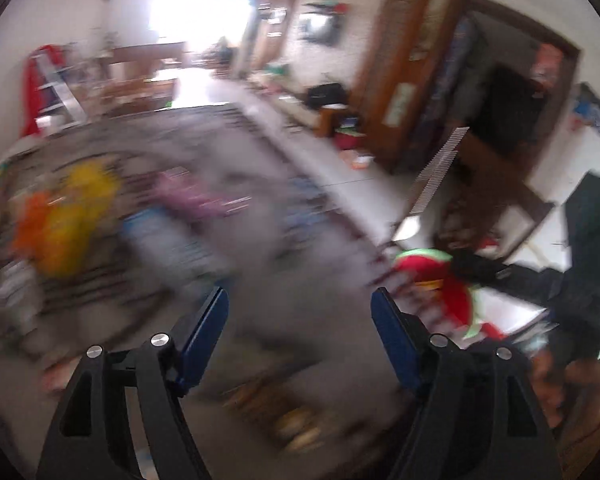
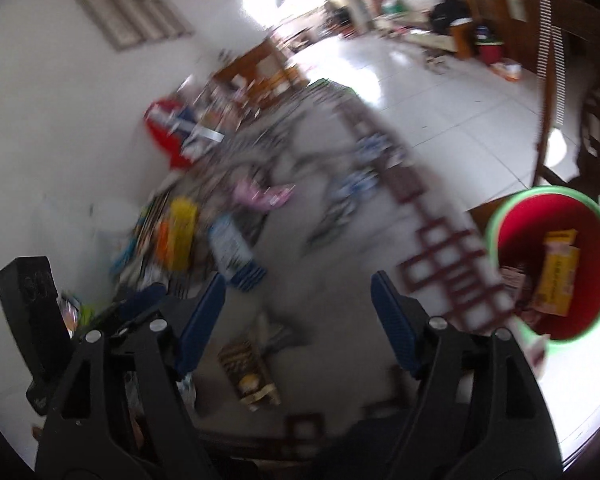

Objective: Collect trash
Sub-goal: 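Grasp the crumpled paper wrapper with the left tool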

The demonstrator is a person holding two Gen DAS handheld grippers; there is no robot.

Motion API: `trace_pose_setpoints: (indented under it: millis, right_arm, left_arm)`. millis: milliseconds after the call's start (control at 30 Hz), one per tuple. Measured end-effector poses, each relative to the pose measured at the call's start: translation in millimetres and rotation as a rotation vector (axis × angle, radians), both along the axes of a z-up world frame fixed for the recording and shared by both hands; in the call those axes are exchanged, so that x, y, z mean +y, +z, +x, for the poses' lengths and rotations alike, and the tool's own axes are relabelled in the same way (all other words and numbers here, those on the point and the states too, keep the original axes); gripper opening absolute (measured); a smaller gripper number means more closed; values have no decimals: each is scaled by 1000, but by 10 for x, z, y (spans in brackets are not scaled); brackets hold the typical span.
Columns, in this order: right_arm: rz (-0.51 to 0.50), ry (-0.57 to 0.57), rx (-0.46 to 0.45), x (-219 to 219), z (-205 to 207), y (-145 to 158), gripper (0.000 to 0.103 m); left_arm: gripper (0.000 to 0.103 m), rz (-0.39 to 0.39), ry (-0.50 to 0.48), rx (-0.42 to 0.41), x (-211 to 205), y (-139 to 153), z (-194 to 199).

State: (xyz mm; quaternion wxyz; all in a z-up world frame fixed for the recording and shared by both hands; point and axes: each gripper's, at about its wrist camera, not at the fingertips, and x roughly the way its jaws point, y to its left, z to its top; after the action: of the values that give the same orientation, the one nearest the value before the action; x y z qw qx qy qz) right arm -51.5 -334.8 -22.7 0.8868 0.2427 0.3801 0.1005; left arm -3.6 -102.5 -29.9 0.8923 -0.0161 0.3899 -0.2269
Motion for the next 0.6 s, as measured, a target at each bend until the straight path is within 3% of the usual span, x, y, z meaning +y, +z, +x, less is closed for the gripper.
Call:
trace_pose_setpoints:
  millis: [167, 267, 400, 500, 567, 600]
  right_arm:
    - [-64, 61, 40, 274, 69, -92, 75]
    - [-109, 77, 40, 361, 73, -87, 76]
    - [-127, 78, 64, 393, 109, -123, 76]
    - [-120, 75, 82, 376, 131, -156, 76]
    - [-121, 81, 94, 384, 148, -175, 76]
    - [-124, 84, 97, 394, 155, -179, 76]
  left_arm:
    - [70, 81, 246, 64, 896, -334, -26]
    - [70, 19, 374, 113, 1330, -500, -20]
    - [70, 31, 378, 94, 1370, -510, 46]
    - [70, 95, 368, 60, 1300, -504, 24]
    - [70, 67, 374, 49, 1324, -486, 12]
    - [70, 15, 375, 41, 1361, -449, -15]
